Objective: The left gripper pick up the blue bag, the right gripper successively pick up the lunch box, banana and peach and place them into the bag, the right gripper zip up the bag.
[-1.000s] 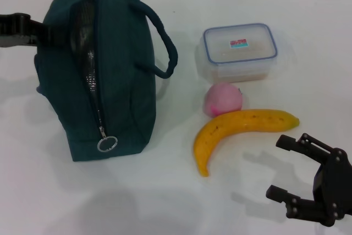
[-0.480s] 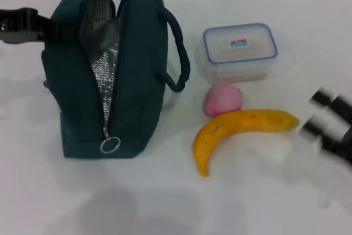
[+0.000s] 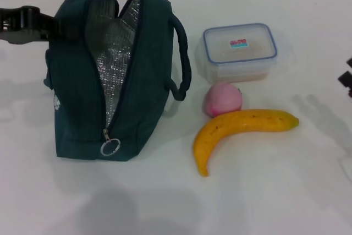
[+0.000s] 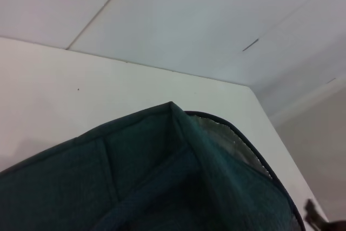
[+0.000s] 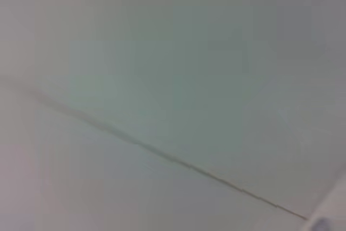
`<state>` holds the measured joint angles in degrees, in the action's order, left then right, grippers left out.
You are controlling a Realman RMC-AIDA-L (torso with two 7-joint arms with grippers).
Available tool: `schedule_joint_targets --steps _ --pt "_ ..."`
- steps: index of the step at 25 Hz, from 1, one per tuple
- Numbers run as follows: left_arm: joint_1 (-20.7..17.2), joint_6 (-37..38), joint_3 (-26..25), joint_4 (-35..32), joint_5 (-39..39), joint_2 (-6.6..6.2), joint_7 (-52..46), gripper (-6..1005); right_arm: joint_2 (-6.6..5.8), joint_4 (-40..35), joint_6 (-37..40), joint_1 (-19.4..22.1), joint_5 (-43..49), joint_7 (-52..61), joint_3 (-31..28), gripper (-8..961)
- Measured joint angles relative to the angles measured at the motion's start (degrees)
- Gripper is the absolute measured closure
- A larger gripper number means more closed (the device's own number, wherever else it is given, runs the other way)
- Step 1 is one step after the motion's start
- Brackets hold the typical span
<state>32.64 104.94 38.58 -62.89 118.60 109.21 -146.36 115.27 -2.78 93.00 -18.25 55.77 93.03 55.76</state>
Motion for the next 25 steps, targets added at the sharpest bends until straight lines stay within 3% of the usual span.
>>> schedule_joint_targets --steps 8,25 --pt "0.53 0.00 0.43 -0.33 -1.79 0.71 0.21 956 0.48 0.33 -12.81 -5.92 -0.19 6.72 0.05 90" --pt "1.89 -0.26 0.44 -0.45 -2.69 0.83 1.40 956 1.01 2.85 -30.35 -17.98 -0.78 7.60 0.53 92"
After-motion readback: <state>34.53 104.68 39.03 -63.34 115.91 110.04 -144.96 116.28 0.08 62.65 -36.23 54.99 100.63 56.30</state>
